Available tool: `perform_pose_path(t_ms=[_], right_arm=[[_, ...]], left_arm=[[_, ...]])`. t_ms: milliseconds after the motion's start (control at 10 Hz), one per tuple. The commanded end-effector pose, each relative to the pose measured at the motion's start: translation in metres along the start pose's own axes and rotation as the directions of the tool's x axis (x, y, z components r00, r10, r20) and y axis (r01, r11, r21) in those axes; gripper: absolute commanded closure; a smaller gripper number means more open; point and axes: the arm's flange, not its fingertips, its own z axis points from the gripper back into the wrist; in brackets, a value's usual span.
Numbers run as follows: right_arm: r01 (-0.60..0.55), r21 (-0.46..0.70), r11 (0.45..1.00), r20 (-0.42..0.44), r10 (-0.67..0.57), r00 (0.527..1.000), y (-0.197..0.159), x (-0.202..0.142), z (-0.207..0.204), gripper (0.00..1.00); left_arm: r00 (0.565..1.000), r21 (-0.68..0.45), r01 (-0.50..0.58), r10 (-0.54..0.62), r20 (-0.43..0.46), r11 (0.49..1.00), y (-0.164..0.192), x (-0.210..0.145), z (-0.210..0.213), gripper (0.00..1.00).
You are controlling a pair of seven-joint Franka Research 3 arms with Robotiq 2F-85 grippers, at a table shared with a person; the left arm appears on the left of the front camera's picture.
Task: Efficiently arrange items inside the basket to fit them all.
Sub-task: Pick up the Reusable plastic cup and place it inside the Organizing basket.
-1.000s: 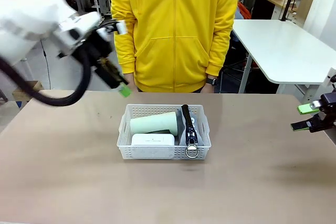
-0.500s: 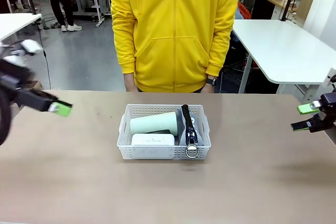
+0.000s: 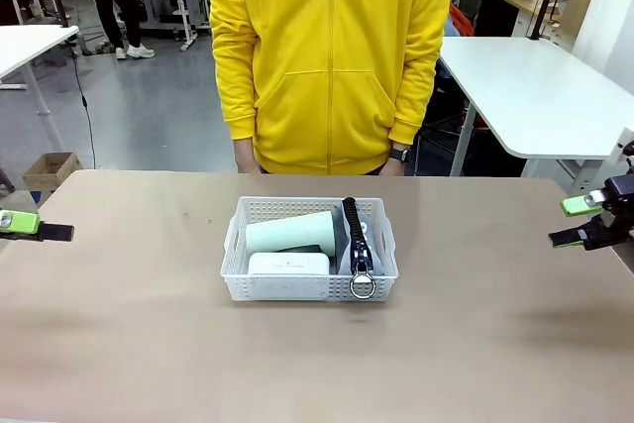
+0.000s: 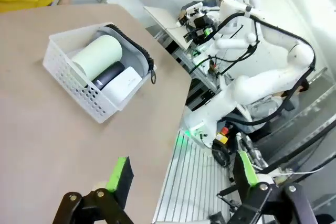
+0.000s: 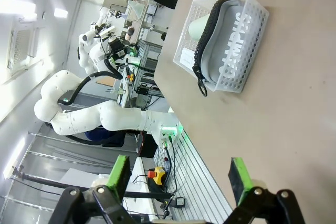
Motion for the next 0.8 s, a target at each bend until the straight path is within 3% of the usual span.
perform_pose_path(t_ms=[0, 700], right_arm=[[0.0, 0.009, 1.0, 0.002, 0.0, 1.0, 0.0028, 0.0014, 0.0027, 0.0], [0.0, 0.009, 1.0, 0.002, 0.0, 1.0, 0.0028, 0.0014, 0.0027, 0.0]], left_arm=[[0.999, 0.056, 0.045, -0.044, -0.02, 0.997, -0.0192, 0.0181, -0.0041, 0.0], [0.999, 0.056, 0.045, -0.044, -0.02, 0.997, -0.0192, 0.0181, -0.0041, 0.0]])
